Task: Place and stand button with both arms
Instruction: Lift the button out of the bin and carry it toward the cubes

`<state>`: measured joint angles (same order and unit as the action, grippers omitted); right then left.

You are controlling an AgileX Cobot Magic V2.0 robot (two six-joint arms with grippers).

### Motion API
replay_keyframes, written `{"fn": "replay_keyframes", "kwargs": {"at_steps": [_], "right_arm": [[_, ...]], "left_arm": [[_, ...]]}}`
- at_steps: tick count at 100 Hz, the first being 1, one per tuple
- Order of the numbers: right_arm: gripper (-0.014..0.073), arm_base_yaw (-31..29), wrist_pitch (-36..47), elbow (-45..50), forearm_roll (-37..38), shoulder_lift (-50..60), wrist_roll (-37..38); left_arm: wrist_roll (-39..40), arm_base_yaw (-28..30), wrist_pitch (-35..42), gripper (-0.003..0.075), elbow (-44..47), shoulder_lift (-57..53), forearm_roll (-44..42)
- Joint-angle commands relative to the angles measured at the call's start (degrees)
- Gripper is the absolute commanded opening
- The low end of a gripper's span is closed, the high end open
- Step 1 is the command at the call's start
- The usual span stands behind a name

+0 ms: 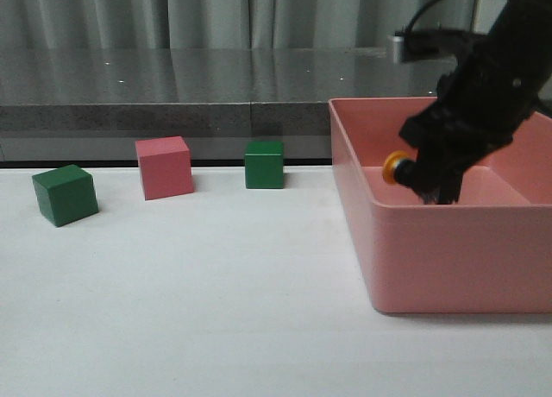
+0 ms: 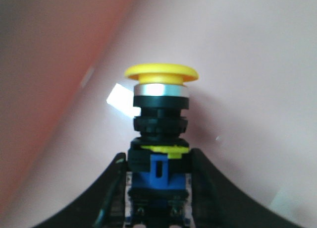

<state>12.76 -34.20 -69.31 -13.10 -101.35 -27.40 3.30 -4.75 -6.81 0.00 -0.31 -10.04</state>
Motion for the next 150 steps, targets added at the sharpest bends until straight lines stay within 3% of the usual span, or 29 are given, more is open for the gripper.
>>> {"fn": "replay_keyframes", "kwargs": {"at_steps": [1, 8, 22, 40, 63, 92, 120, 129, 150], "right_arm": [[-0.0072, 1.1, -2.0, -5.8, -0.5, 6.3, -0.5], [-0.0072, 2.9, -4.8, -9.6, -0.5, 7.8, -1.8], [-0.0074, 8.3, -10.0, -16.8, -1.0, 7.6, -11.7], [-0.0074, 15.5, -10.7, -20.7, -2.6, 4.2, -23.5], [-0.0074, 21.8, -10.2, -24.6, -2.6, -5.7, -31.3], [-0.0074, 23.6, -9.1, -29.3, -2.6, -16.0, -31.9], [-0.0064, 24.2, -10.8, -29.3, -2.8, -18.4, -31.9], [0.0022, 24.2, -10.8, -29.3, -3.4, -18.4, -31.9], [0.0439, 24.2, -11.3, -29.3, -3.6, -18.4, -31.9]], "left_arm": [[0.6, 0.0, 4.5, -0.0020, 2.5, -1.7, -0.1], [0.6, 0.0, 4.5, -0.0020, 2.5, -1.7, -0.1], [0.6, 0.0, 4.5, -0.0020, 2.5, -1.7, -0.1], [0.6, 0.0, 4.5, -0.0020, 2.5, -1.7, -0.1], [0.6, 0.0, 4.5, -0.0020, 2.5, -1.7, -0.1], [0.6, 0.0, 4.5, -0.0020, 2.5, -1.7, -0.1], [0.6, 0.0, 4.5, -0.0020, 2.5, -1.7, -0.1], [0.6, 0.0, 4.5, -0.0020, 2.5, -1.7, -0.1], [0.6, 0.0, 4.5, -0.0020, 2.5, -1.7, -0.1]]}}
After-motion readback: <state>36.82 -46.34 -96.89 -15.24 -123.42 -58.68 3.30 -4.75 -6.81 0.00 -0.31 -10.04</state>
